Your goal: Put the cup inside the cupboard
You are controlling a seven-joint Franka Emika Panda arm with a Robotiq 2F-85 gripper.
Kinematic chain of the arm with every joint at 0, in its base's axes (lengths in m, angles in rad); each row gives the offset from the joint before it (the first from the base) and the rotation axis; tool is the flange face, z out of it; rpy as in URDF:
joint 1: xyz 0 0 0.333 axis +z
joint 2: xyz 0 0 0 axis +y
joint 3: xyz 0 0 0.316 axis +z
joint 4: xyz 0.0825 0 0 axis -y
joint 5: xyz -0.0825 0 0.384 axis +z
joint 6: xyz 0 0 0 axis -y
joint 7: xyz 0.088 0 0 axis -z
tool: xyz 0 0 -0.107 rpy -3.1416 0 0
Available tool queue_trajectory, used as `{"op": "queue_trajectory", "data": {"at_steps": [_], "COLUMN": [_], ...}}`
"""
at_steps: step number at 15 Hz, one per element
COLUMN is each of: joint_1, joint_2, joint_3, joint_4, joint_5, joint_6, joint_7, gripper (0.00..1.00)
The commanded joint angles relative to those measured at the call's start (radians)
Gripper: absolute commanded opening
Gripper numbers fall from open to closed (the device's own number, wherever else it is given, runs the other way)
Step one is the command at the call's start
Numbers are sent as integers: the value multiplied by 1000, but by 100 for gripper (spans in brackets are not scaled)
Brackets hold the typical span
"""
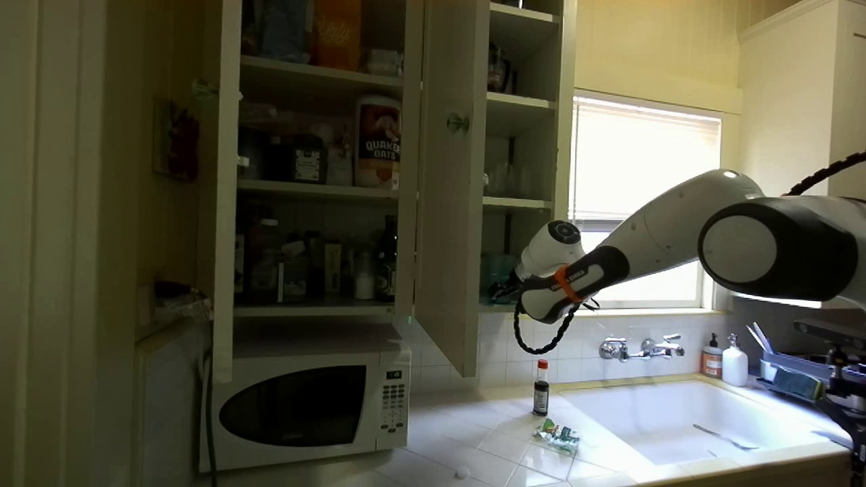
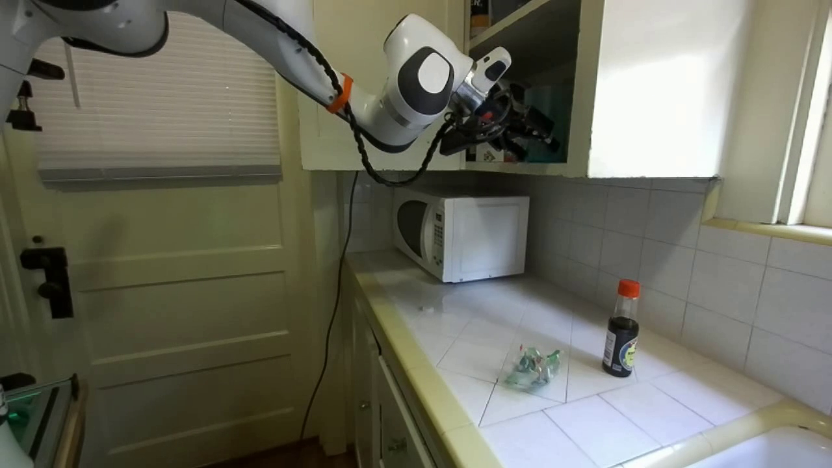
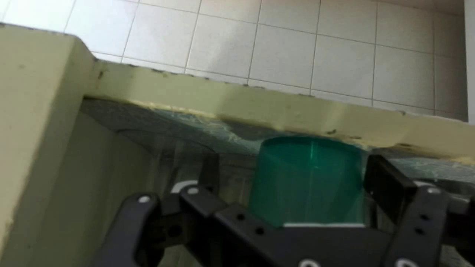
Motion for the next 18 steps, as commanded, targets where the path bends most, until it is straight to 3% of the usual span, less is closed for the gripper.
{"op": "queue_trajectory", "data": {"at_steps": [1, 3, 4, 6, 8, 12, 18], "joint_1": [25, 30, 32, 40, 50, 87, 219], "joint_2": [70, 91, 100, 115, 123, 104, -73], "joint_3": [-23, -24, -25, -33, -46, -84, -200], "joint_4": [103, 133, 147, 169, 184, 155, -92], "joint_5": [-10, -9, -9, -13, -17, -32, -136], "joint_6": [-45, -59, -63, -69, -79, -96, -29], "joint_7": [17, 12, 11, 15, 20, 35, 128], "gripper": [100, 99, 75, 70, 54, 54, 54]}}
